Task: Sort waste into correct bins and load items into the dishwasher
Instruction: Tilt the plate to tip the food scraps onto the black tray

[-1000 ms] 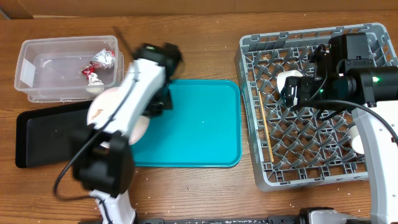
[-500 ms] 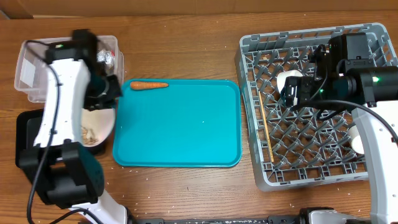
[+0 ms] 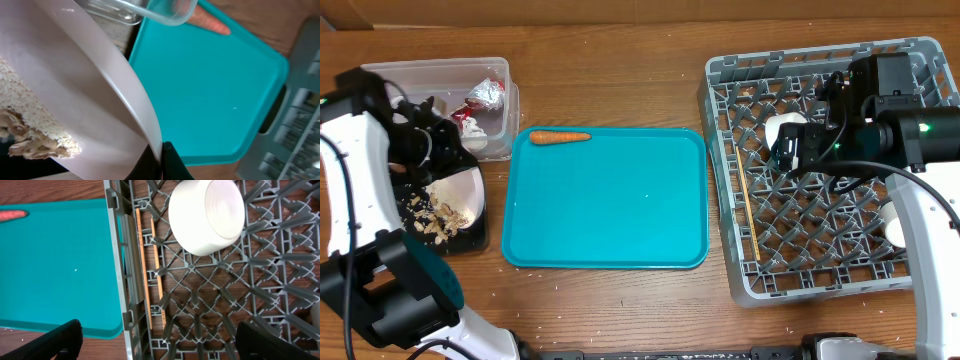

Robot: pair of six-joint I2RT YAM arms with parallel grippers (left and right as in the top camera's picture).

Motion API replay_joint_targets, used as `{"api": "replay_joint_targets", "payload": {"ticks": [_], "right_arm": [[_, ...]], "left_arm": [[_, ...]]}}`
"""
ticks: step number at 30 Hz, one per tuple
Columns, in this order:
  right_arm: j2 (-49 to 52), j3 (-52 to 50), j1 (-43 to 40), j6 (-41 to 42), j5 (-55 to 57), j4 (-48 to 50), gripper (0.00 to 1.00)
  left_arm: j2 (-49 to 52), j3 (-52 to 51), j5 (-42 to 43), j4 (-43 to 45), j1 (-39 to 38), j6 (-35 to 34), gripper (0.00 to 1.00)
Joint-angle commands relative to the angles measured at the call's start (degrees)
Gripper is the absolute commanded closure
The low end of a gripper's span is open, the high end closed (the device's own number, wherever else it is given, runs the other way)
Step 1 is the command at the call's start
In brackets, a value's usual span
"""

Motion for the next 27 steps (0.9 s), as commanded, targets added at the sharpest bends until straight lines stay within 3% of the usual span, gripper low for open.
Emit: {"api": "replay_joint_targets", "payload": {"ticks": [1, 10, 19, 27], "right_arm": [[0.1, -0.3, -0.2, -0.2, -0.5, 0.1, 0.0], [0.1, -0.3, -0.2, -0.2, -0.5, 0.1, 0.0], [0.1, -0.3, -0.2, -0.2, -0.5, 0.2, 0.0], [0.1, -0.3, -0.2, -0.2, -0.3, 0.3, 0.0]], "left_arm": [[-1.1, 1.0, 8.0, -0.4, 2.7, 5.1, 0.96], [-1.1, 0.9, 19.8, -2.8, 8.3, 11.8, 0.96], [-1.1, 0.9, 26.4, -4.9, 10.8, 16.5, 0.96], [-1.1, 0.9, 26.5, -5.5, 11.6, 17.5, 0.96]]}}
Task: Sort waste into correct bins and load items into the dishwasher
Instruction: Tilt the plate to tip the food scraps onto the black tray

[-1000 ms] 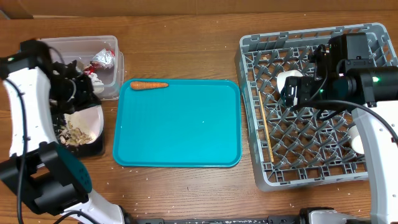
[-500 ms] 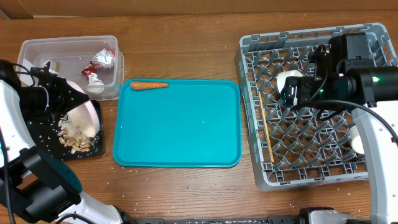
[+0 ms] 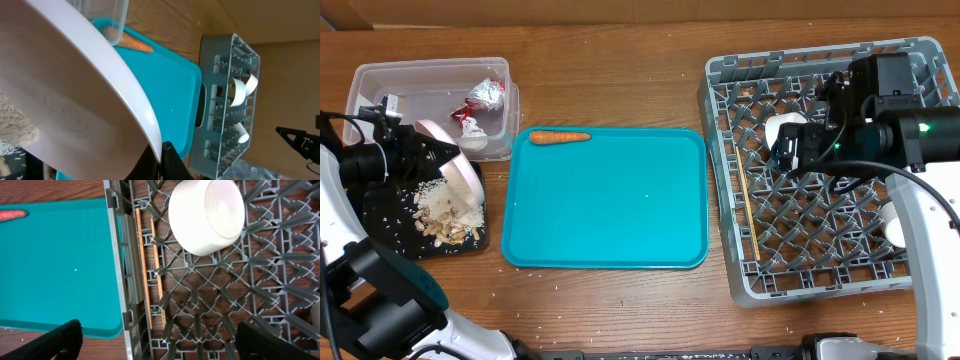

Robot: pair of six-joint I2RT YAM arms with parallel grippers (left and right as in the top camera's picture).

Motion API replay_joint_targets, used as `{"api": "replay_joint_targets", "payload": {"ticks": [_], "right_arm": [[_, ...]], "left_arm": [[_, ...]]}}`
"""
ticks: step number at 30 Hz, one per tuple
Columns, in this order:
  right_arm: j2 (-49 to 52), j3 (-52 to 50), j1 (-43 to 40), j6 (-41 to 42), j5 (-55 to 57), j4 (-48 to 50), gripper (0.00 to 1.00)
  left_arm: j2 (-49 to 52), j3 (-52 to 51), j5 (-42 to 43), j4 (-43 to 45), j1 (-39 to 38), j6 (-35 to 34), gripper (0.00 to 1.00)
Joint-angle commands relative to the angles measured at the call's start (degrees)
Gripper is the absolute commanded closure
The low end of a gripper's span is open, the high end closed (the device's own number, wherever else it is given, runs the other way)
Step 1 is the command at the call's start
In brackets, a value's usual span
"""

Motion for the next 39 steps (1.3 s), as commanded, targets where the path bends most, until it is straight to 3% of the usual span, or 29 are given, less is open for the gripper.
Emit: {"api": "replay_joint_targets", "payload": {"ticks": [1, 24, 29, 32, 36, 39], "right_arm": [[0.1, -0.3, -0.2, -0.2, -0.1, 0.3, 0.0], [0.1, -0.3, -0.2, -0.2, 0.1, 0.3, 0.0], [0.1, -0.3, -0.2, -0.2, 0.1, -0.1, 0.0], [0.1, -0.3, -0.2, -0.2, 0.1, -0.1, 0.0], [0.1, -0.3, -0.2, -0.2, 0.0, 0.1, 0.0], [0.1, -0.3, -0.2, 0.0, 0.1, 0.1, 0.0]], "left_arm": [[-1.1, 0.9, 2.4, -0.3, 0.6, 2.5, 0.96], [-1.1, 0.9, 2.4, -0.3, 0.7, 2.5, 0.96], [-1.1, 0.9, 2.5, -3.8, 3.1, 1.7, 0.96], [-1.0, 0.9, 2.9, -2.5, 5.6, -4.0, 0.96], [-1.0, 0.9, 4.5, -3.5, 7.2, 1.0, 0.96], [-0.8, 0.9, 6.4, -3.3, 7.3, 0.5, 0.96]]}}
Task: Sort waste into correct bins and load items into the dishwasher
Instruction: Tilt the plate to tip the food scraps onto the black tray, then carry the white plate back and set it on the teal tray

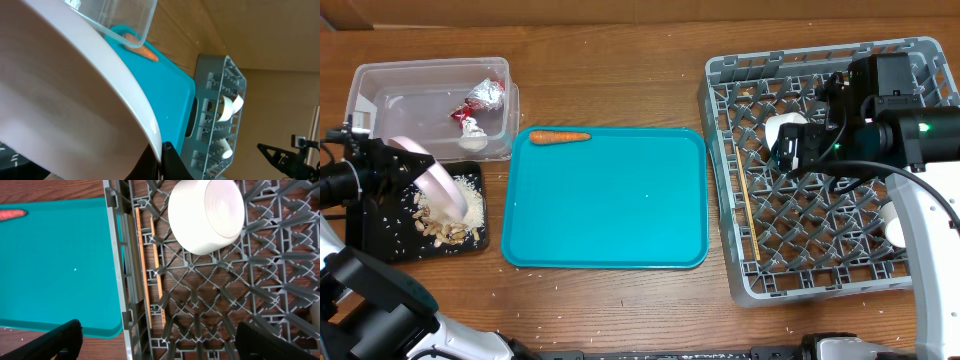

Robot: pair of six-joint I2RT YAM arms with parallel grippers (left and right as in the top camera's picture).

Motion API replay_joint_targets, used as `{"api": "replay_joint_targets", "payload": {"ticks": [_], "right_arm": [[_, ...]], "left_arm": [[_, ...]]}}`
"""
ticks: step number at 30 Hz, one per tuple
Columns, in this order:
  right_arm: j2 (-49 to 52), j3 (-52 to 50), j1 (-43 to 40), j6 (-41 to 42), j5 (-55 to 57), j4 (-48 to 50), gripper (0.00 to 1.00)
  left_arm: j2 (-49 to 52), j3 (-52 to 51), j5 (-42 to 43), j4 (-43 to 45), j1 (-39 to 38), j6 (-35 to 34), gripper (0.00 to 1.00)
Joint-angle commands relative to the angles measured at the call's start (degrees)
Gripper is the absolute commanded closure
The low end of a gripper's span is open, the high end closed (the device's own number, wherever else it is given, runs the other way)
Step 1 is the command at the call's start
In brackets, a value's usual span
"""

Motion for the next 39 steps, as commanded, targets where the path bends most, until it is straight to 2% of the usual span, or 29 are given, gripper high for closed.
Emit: {"api": "replay_joint_targets", "payload": {"ticks": [1, 11, 16, 21, 27, 29, 31, 35, 39], "right_arm": [[0.1, -0.3, -0.2, 0.0, 0.0, 0.2, 0.0], [0.1, -0.3, -0.2, 0.0, 0.0, 0.2, 0.0], [0.2, -0.3, -0.2, 0.0, 0.0, 0.6, 0.0], [0.2, -0.3, -0.2, 0.0, 0.0, 0.7, 0.0], [0.2, -0.3, -0.2, 0.0, 0.0, 0.7, 0.0], [0.2, -0.3, -0.2, 0.0, 0.0, 0.7, 0.0], [0.2, -0.3, -0.2, 0.0, 0.0, 0.8, 0.0], [0.2, -0.3, -0.2, 0.0, 0.0, 0.7, 0.0], [0.2, -0.3, -0.2, 0.0, 0.0, 0.7, 0.0]], "left_arm": [[-0.8, 0.9, 4.6, -0.3, -0.3, 2.0, 0.96], [-0.8, 0.9, 4.5, -1.6, -0.7, 2.3, 0.96], [-0.8, 0.9, 6.1, -5.8, -3.5, 6.1, 0.96], [-0.8, 0.9, 6.0, -8.8, -11.1, 9.0, 0.96], [-0.8, 0.9, 2.8, -8.1, -25.7, 9.0, 0.96], [-0.8, 0.9, 1.5, -5.9, -31.1, 6.9, 0.96], [-0.8, 0.9, -2.3, -1.6, -36.7, 1.6, 0.96], [-0.7, 0.8, -16.7, 9.3, -48.0, -13.4, 0.96], [0.0, 0.8, -32.5, 17.3, -57.9, -23.6, 0.96]]}}
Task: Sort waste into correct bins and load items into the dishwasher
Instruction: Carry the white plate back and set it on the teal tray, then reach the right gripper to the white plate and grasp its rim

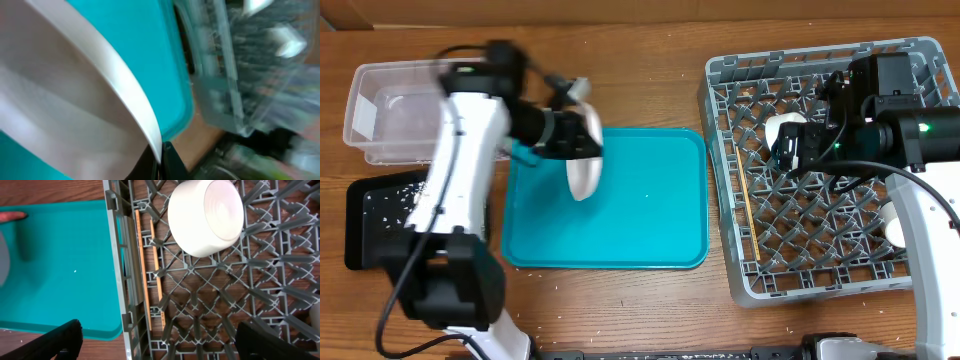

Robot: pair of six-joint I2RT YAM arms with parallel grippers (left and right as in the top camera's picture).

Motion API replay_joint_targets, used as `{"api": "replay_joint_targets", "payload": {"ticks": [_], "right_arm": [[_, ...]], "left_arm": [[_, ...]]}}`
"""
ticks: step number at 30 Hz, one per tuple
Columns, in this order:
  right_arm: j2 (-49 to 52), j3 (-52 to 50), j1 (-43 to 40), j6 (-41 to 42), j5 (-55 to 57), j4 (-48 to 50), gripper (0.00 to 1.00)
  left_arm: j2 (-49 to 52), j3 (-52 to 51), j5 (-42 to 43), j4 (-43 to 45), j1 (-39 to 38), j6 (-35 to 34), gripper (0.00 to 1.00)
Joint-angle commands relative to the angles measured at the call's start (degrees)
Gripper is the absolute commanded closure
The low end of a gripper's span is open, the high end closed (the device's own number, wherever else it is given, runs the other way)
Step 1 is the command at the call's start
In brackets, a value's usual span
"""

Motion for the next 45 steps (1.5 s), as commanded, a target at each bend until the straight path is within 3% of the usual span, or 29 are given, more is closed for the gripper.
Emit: {"api": "replay_joint_targets", "payload": {"ticks": [1, 6, 18, 19, 20, 21, 22, 24, 32, 35, 37, 38, 39, 40, 45], "right_arm": [[0.1, -0.2, -0.2, 0.0, -0.2, 0.2, 0.0], [0.1, -0.2, -0.2, 0.0, -0.1, 0.2, 0.0], [0.1, -0.2, -0.2, 0.0, -0.1, 0.2, 0.0], [0.1, -0.2, -0.2, 0.0, -0.1, 0.2, 0.0], [0.1, -0.2, -0.2, 0.0, -0.1, 0.2, 0.0], [0.1, -0.2, -0.2, 0.0, -0.1, 0.2, 0.0], [0.1, -0.2, -0.2, 0.0, -0.1, 0.2, 0.0], [0.1, -0.2, -0.2, 0.0, -0.1, 0.3, 0.0], [0.2, -0.2, -0.2, 0.1, -0.2, 3.5, 0.0], [0.2, -0.2, -0.1, 7.1, -2.0, 8.6, 0.0], [0.3, -0.2, 0.3, 8.9, -9.1, 12.7, 0.0], [0.6, -0.2, 1.0, 8.9, -13.6, 15.2, 0.0], [1.0, -0.2, 2.0, 8.9, -16.9, 17.4, 0.0], [1.4, -0.2, 3.3, 8.9, -19.3, 19.4, 0.0], [7.1, -0.2, 16.2, 9.0, -14.8, 24.8, 0.0]], "left_arm": [[0.4, 0.8, -20.9, 4.6, -8.2, -14.6, 0.96], [3.8, 0.8, -32.9, 7.1, -15.9, -20.0, 0.96], [12.8, 0.8, -25.2, 6.4, -19.5, -20.9, 0.94], [12.7, 0.8, -24.3, 6.4, -19.5, -20.2, 0.91], [12.6, 0.9, -22.3, 6.3, -19.4, -17.7, 0.81], [12.4, 1.1, -20.3, 6.1, -19.3, -15.6, 0.57], [12.2, 1.5, -18.1, 5.4, -19.1, -13.6, 0.42], [11.7, 2.7, -16.7, 3.5, -18.4, -12.0, 0.32], [2.9, 5.6, -20.9, -3.3, -9.9, -12.9, 0.29], [-2.4, 5.6, -24.5, -5.0, -3.5, -16.0, 0.29], [-5.2, 5.6, -26.2, -6.2, 0.5, -16.9, 0.27], [-6.5, 5.6, -26.6, -7.0, 3.0, -16.9, 0.21], [-7.6, 5.6, -26.9, -7.7, 5.1, -16.9, 0.08], [-8.5, 5.6, -27.1, -8.4, 7.2, -16.9, 0.04], [-10.2, 5.6, -27.2, -11.6, 17.1, -17.3, 0.02]]}}
